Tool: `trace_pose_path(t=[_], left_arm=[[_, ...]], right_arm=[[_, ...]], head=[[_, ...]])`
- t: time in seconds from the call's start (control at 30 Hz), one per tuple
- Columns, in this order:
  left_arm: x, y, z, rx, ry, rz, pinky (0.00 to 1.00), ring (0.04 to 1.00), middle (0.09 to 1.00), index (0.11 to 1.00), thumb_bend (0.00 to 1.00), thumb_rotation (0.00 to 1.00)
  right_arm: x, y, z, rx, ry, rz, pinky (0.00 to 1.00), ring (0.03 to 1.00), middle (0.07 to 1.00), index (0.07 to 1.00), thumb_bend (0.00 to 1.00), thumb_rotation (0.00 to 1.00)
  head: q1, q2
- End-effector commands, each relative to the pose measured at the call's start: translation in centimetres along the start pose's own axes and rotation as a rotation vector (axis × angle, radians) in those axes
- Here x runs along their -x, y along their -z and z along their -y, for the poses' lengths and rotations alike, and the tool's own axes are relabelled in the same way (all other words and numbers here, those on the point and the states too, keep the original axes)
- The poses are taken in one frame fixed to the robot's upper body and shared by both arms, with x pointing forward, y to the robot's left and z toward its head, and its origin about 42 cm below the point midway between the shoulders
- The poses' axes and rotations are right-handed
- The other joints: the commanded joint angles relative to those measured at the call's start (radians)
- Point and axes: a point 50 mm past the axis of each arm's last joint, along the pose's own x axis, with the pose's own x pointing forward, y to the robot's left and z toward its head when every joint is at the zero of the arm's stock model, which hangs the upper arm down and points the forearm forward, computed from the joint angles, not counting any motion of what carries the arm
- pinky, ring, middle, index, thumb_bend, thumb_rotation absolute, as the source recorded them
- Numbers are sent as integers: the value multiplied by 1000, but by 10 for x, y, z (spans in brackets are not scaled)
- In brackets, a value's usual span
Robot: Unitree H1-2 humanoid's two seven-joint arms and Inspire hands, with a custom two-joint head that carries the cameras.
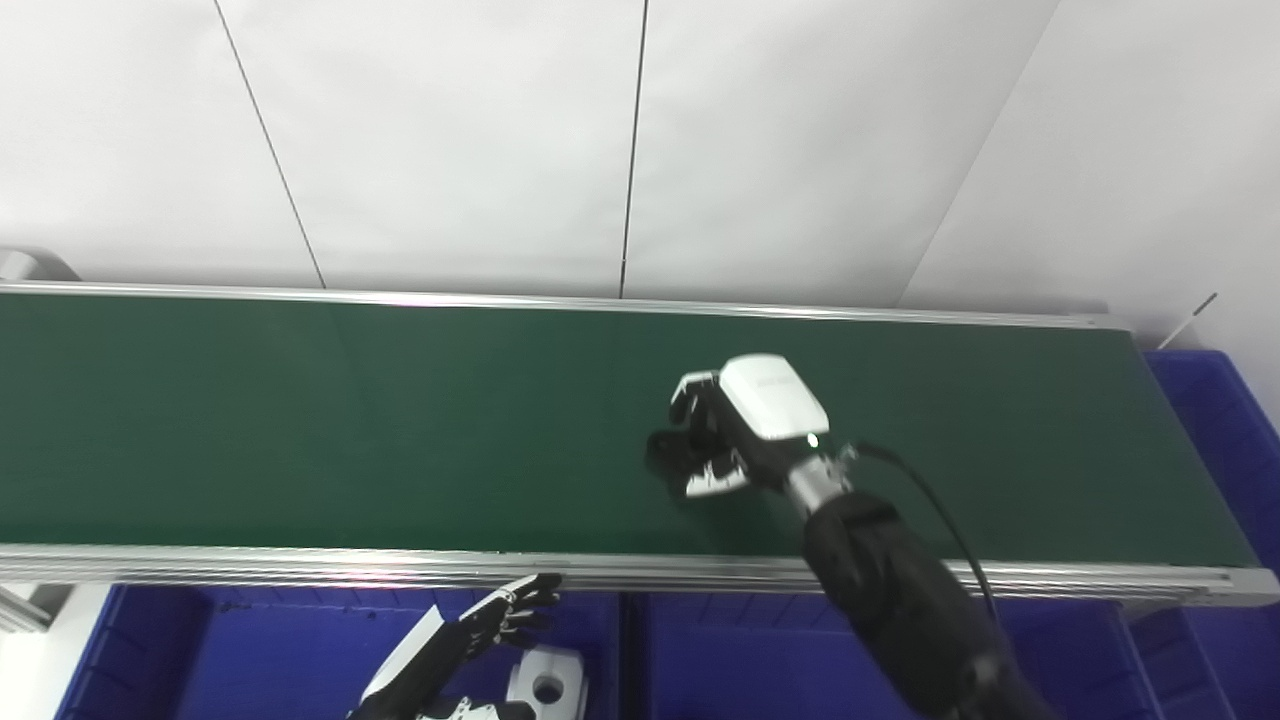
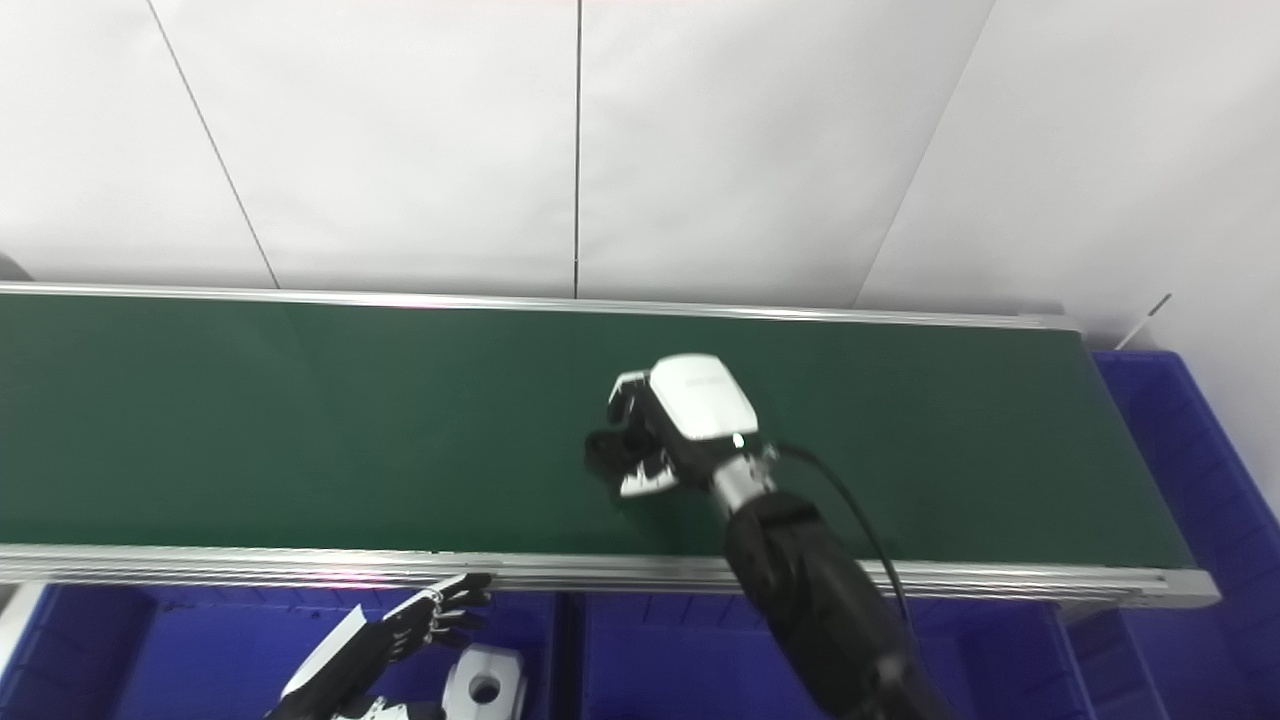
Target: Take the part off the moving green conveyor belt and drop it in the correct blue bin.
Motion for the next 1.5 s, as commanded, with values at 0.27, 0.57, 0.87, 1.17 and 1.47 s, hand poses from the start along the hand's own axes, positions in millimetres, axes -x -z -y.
trace_pose_path(t=[0.27,0.57,0.87,1.17,1.47], left_arm=[[-5,-12,-9,-14,-9,75,735,803,871,897,881,738],[-2,-14,-11,1,-7,83,742,811,875,889,888,715],[3,-16,-15,-4,-6,89,746,817,877,889,880,715],[7,-18,-22,-2,-6,94,748,814,876,885,881,715],[8,-20,-26,-4,-12,102,742,807,874,883,884,711]], right_arm=[[45,-22,51,-108,194,81,224,446,482,490,520,0],[102,-29,36,-234,159,50,283,433,520,469,517,0],[154,-30,-18,-301,25,-84,238,400,483,498,515,0],[172,-18,-69,-319,-128,-173,197,397,498,485,518,0],[165,-21,-74,-220,-312,-179,307,411,514,497,515,0]], head=[[-7,14],[-15,37],[-28,56],[-42,85],[-49,104]])
